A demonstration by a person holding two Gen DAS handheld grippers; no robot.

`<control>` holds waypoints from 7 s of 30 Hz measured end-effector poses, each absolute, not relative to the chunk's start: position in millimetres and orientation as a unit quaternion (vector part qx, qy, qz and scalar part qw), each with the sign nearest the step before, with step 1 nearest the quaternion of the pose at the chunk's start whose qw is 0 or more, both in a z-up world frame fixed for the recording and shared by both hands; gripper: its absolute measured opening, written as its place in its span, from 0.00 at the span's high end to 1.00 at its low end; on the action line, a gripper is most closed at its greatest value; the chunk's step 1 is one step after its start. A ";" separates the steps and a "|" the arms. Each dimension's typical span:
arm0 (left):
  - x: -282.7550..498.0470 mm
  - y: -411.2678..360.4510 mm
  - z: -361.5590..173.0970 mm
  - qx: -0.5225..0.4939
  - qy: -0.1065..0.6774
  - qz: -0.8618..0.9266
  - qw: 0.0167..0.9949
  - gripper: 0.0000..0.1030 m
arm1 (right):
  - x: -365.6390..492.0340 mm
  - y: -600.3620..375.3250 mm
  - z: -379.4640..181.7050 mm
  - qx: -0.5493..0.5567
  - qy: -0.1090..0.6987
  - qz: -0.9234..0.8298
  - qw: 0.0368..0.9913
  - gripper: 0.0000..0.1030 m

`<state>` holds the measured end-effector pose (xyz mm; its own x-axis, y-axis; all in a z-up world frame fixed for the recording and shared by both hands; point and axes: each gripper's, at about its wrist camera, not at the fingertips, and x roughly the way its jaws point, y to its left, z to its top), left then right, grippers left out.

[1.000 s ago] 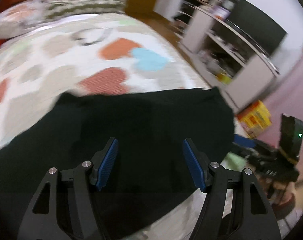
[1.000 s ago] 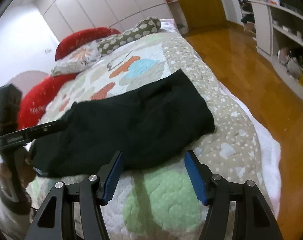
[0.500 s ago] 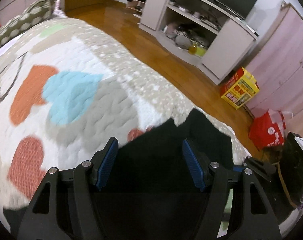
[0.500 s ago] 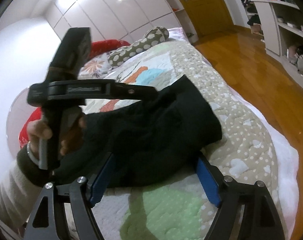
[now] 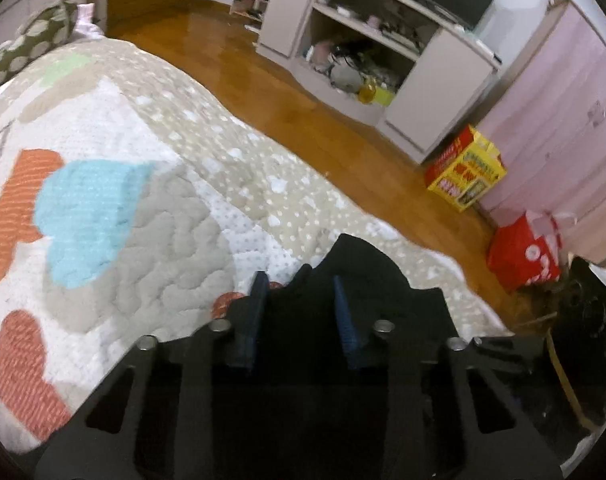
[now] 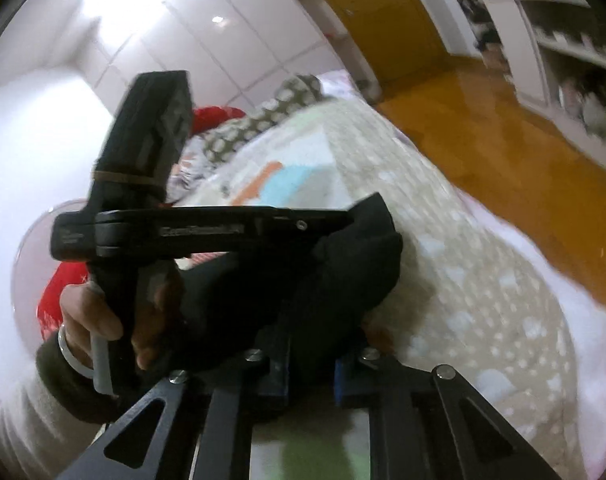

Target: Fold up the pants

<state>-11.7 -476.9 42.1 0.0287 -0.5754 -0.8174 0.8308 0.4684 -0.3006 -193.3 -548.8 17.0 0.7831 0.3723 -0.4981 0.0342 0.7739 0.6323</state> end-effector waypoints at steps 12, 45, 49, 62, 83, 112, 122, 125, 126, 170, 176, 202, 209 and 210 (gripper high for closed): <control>4.7 -260.6 135.8 0.003 0.433 -0.352 0.830 0.74 | -169.6 -413.8 113.6 0.205 0.271 0.269 0.901 0.87; -84.2 -118.2 51.7 -0.074 0.494 -0.202 0.842 0.74 | -169.8 -352.2 83.7 0.112 0.341 0.297 0.885 0.88; -85.0 -107.0 63.1 -0.099 0.482 -0.202 0.847 0.74 | -187.0 -345.0 113.0 0.109 0.310 0.333 0.884 0.88; -87.6 -140.0 74.2 -0.092 0.468 -0.226 0.850 0.50 | -187.8 -351.2 103.0 0.128 0.327 0.338 0.873 0.51; -76.3 -186.7 30.6 -0.012 0.476 -0.161 0.864 0.48 | -121.5 -388.2 69.9 0.087 0.398 0.177 0.896 0.68; -108.6 -130.1 58.7 -0.028 0.454 -0.086 0.887 0.47 | -106.7 -295.5 63.4 0.050 0.400 0.214 0.890 0.57; -115.2 -116.7 60.5 -0.044 0.454 -0.078 0.886 0.47 | -141.1 -309.3 82.1 0.063 0.388 0.227 0.891 0.55; -121.1 -104.2 63.3 -0.061 0.450 -0.071 0.888 0.47 | -147.8 -302.1 69.0 0.060 0.405 0.242 0.880 0.54; -124.4 -98.7 64.8 -0.069 0.448 -0.068 0.889 0.47 | -148.3 -298.9 65.1 0.053 0.407 0.242 0.879 0.54; -160.8 -21.3 27.5 -0.237 0.475 -0.050 0.846 0.47 | -70.0 -174.7 112.8 0.011 0.395 0.361 0.844 0.34; -154.1 -19.9 22.0 -0.252 0.469 -0.050 0.845 0.36 | -55.3 -154.0 112.0 0.000 0.401 0.374 0.836 0.33; -159.9 1.0 17.4 -0.379 0.413 -0.119 0.819 0.13 | -23.5 -113.9 97.7 -0.033 0.436 0.450 0.779 0.27; -142.2 -16.9 16.8 -0.341 0.422 -0.093 0.835 0.13 | -22.1 -109.0 84.0 0.006 0.435 0.448 0.781 0.28; -140.6 -18.3 17.9 -0.339 0.417 -0.090 0.838 0.13 | -23.0 -108.2 81.8 0.006 0.435 0.447 0.781 0.31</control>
